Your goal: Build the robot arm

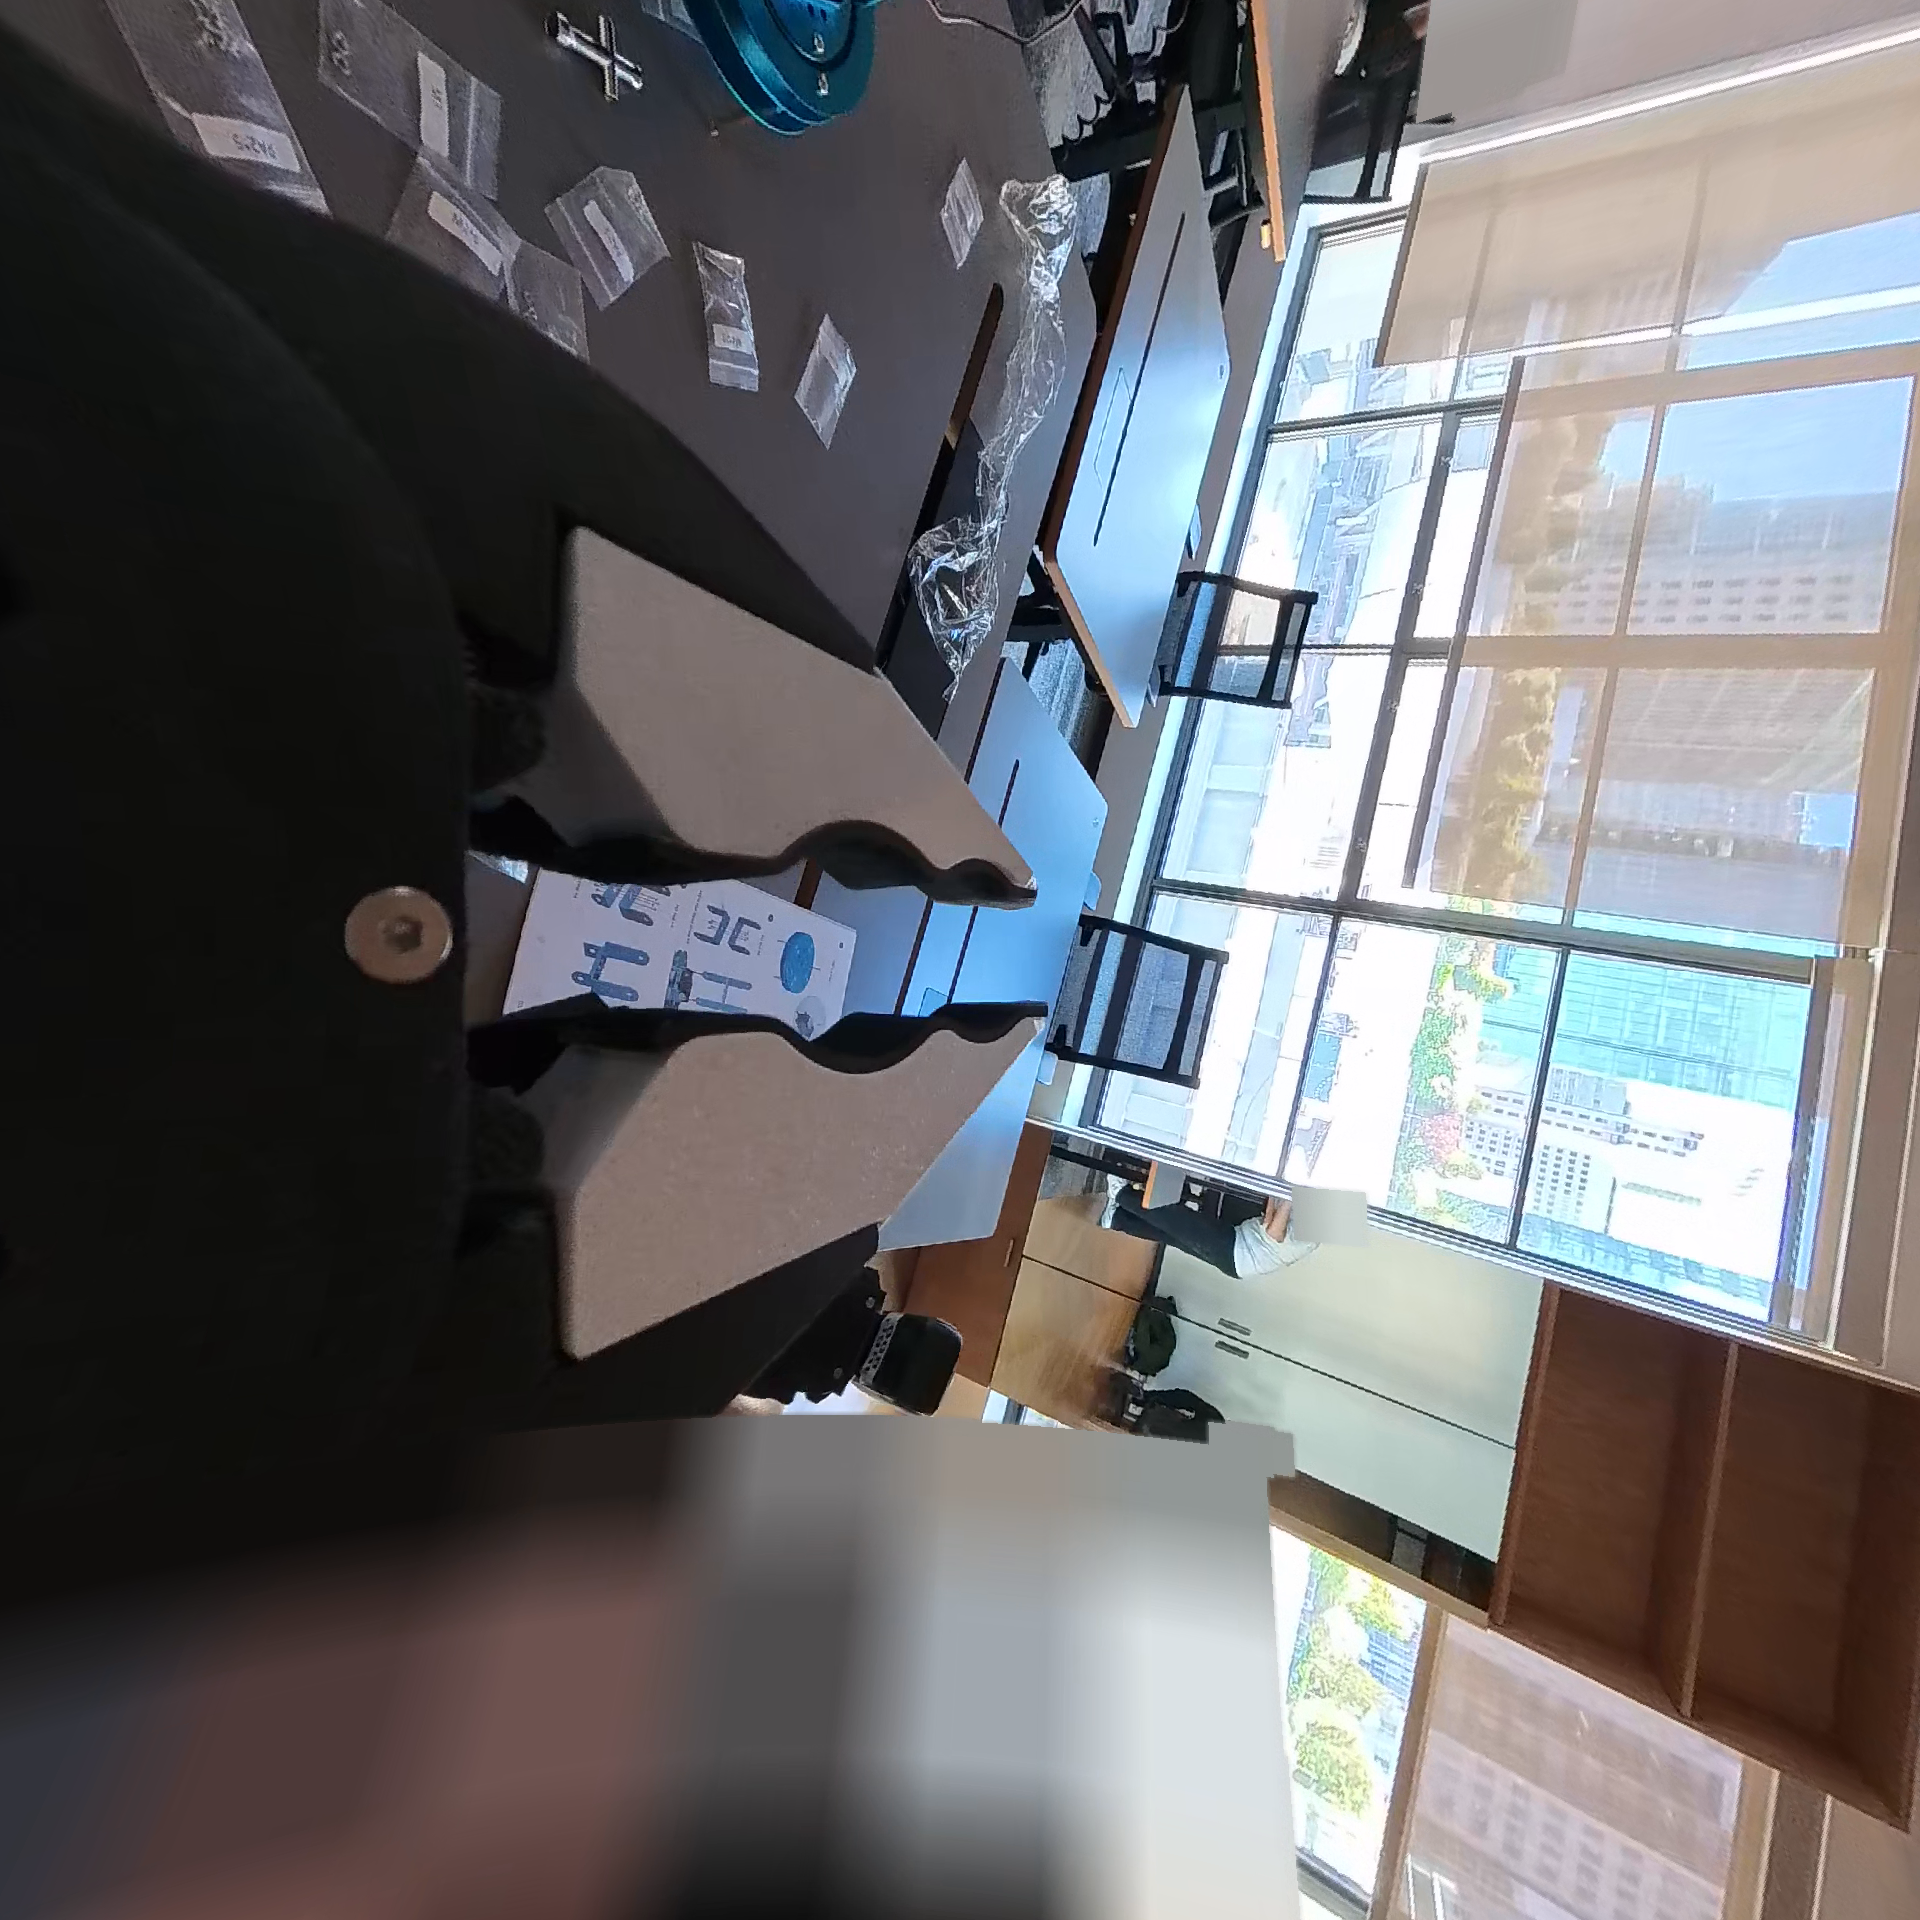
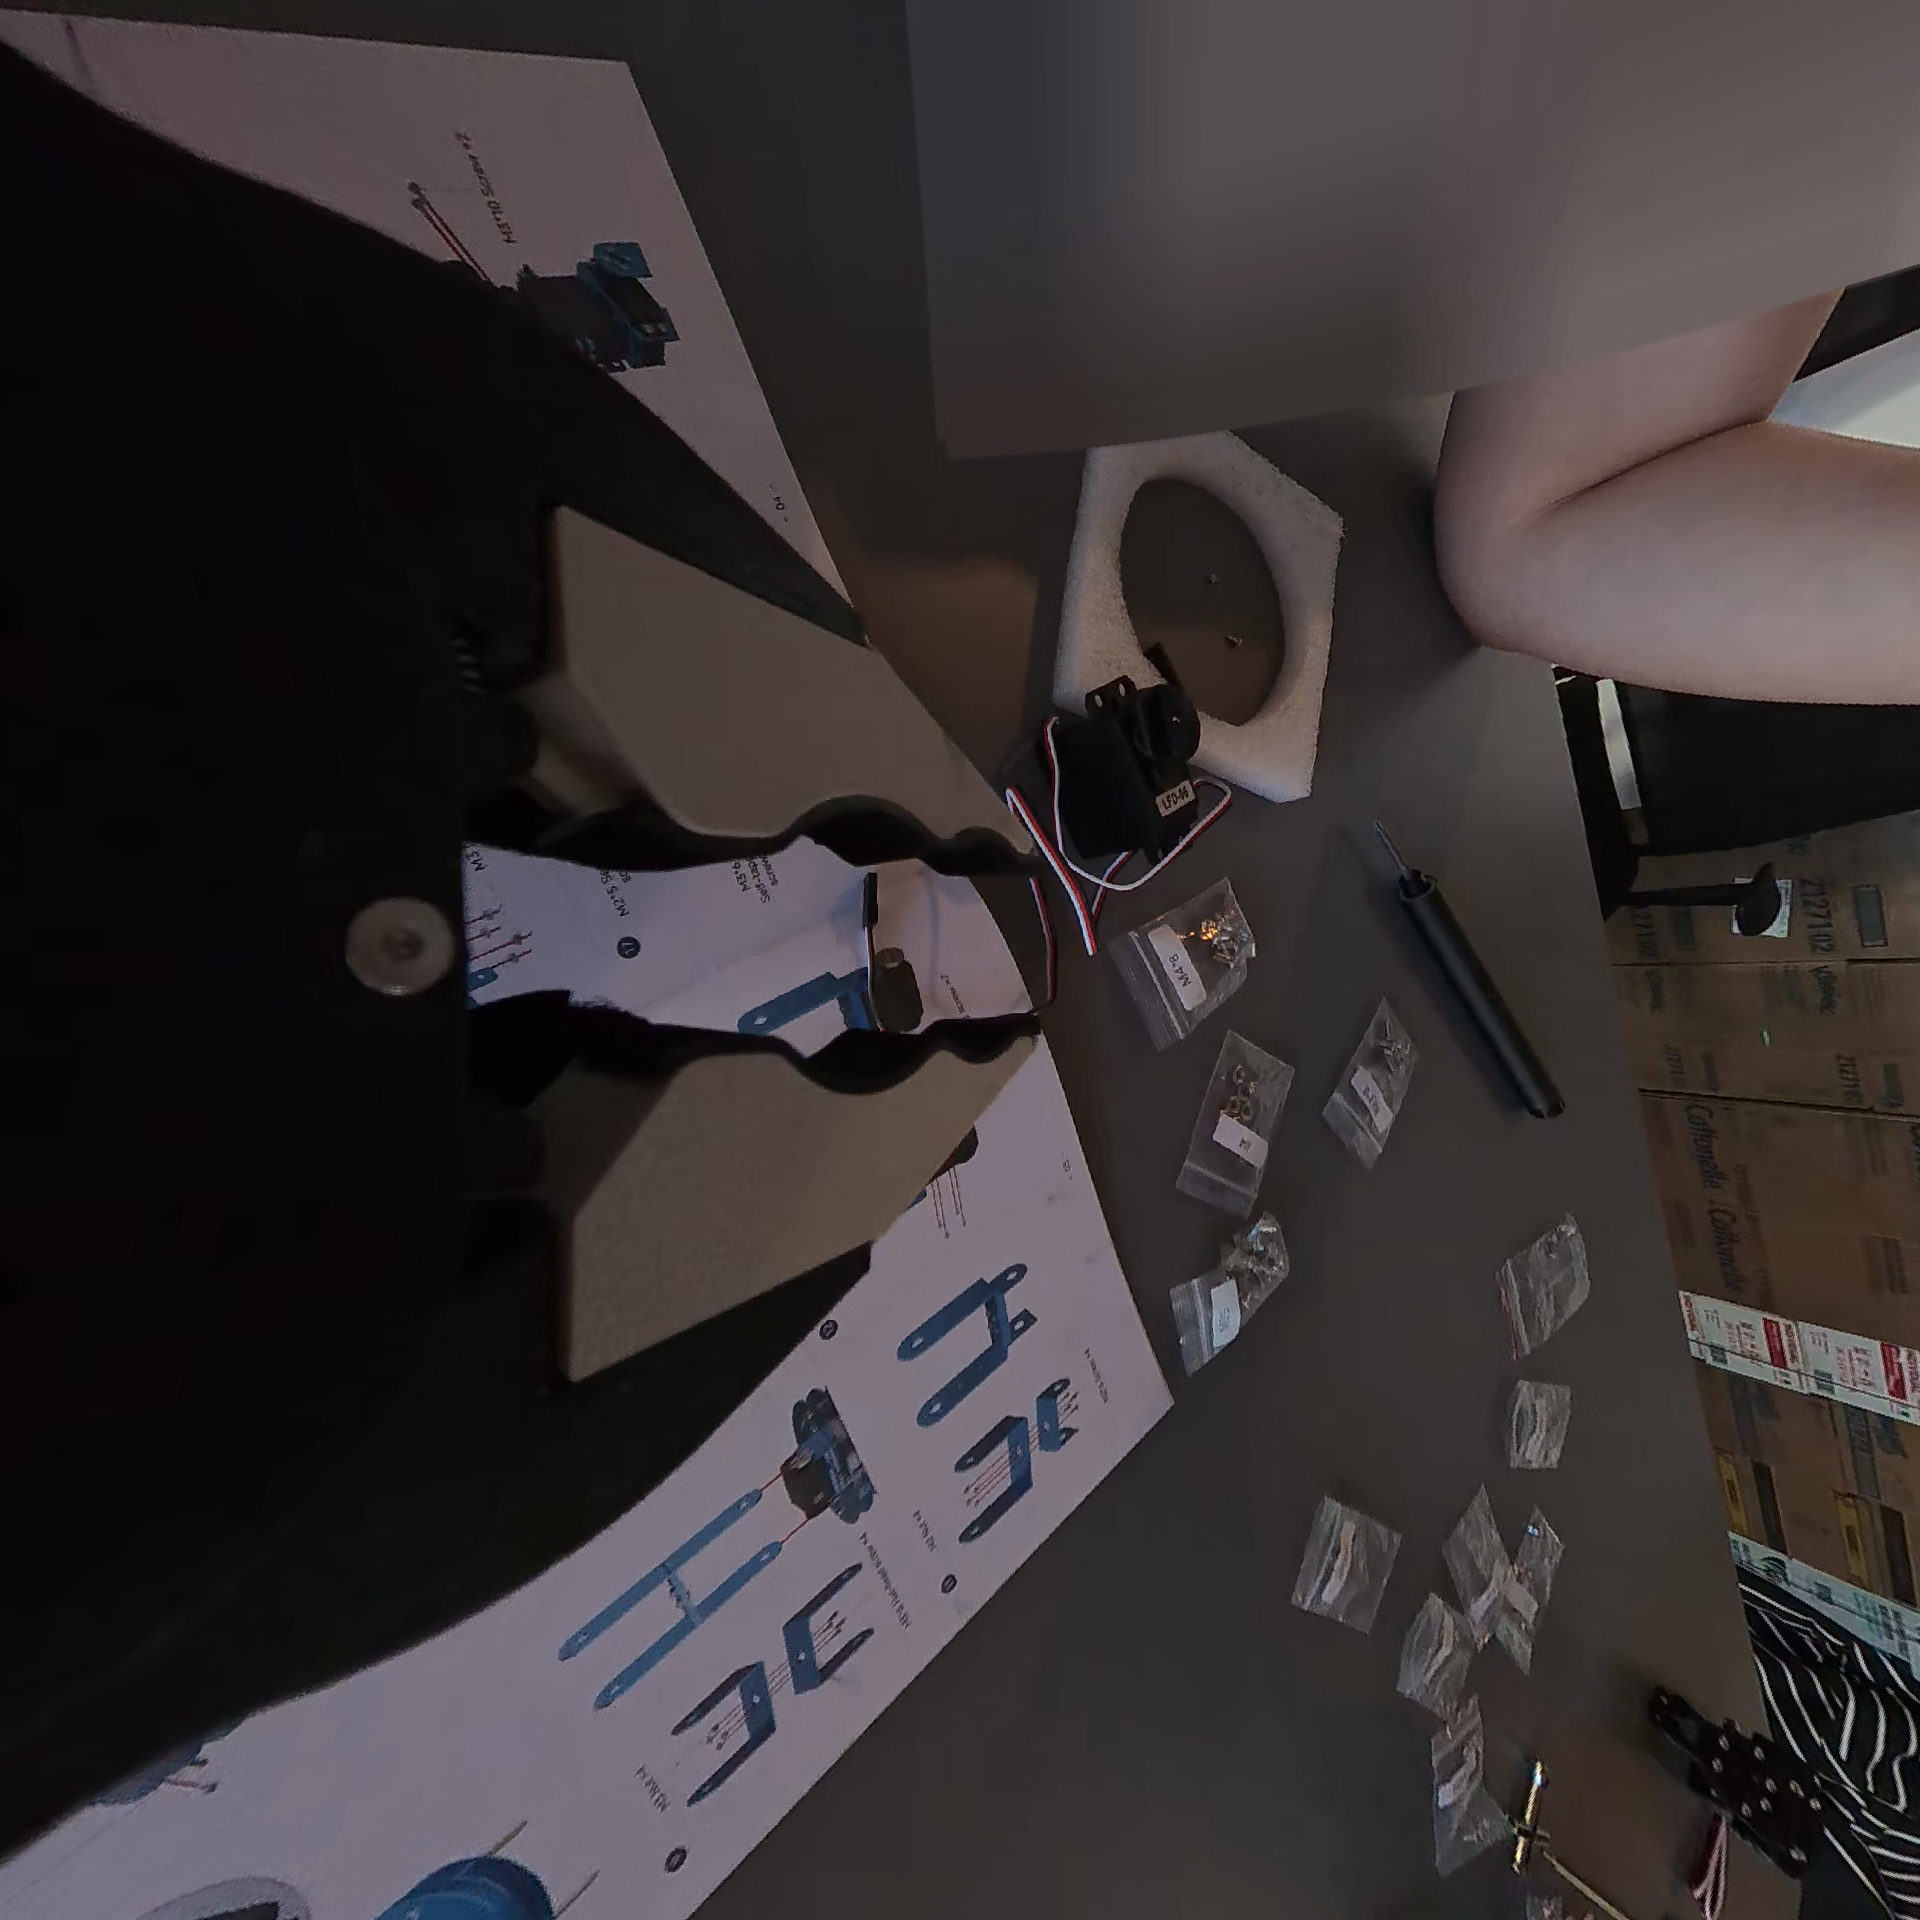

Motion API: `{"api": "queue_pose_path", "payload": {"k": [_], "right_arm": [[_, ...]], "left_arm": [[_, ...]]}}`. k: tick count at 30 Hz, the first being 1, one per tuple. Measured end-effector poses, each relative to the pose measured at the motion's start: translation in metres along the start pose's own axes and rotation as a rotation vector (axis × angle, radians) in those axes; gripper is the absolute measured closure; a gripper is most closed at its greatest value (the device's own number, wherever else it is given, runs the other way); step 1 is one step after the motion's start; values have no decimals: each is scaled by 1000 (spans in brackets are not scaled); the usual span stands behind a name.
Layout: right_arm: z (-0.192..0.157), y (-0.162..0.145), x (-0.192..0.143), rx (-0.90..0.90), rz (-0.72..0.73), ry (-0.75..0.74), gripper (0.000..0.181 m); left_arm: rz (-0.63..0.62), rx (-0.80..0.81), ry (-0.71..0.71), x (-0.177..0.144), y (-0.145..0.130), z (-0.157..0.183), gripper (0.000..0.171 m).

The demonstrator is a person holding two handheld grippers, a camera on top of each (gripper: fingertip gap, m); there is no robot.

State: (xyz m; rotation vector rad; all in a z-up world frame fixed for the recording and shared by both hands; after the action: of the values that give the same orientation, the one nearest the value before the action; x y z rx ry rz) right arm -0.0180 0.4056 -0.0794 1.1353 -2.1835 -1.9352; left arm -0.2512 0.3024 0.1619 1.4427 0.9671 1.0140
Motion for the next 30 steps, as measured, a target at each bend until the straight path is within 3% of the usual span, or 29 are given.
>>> {"api": "queue_pose_path", "payload": {"k": [30], "right_arm": [[-2,-10,7,-32,-79,-15,155]], "left_arm": [[7,2,-14,-3,2,2,156]]}}
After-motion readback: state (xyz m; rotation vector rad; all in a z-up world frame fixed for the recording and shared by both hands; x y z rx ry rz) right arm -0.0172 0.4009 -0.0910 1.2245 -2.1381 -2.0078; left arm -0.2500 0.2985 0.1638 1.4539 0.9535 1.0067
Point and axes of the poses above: each gripper's, where its closed fingertips meet, x out along the fingers, y out of its top, z = x × y across the jaws, the point moved 3 cm from there along -x, back along the fingers, and after that the axes turned 14 degrees about x, right-handed, at the moved point
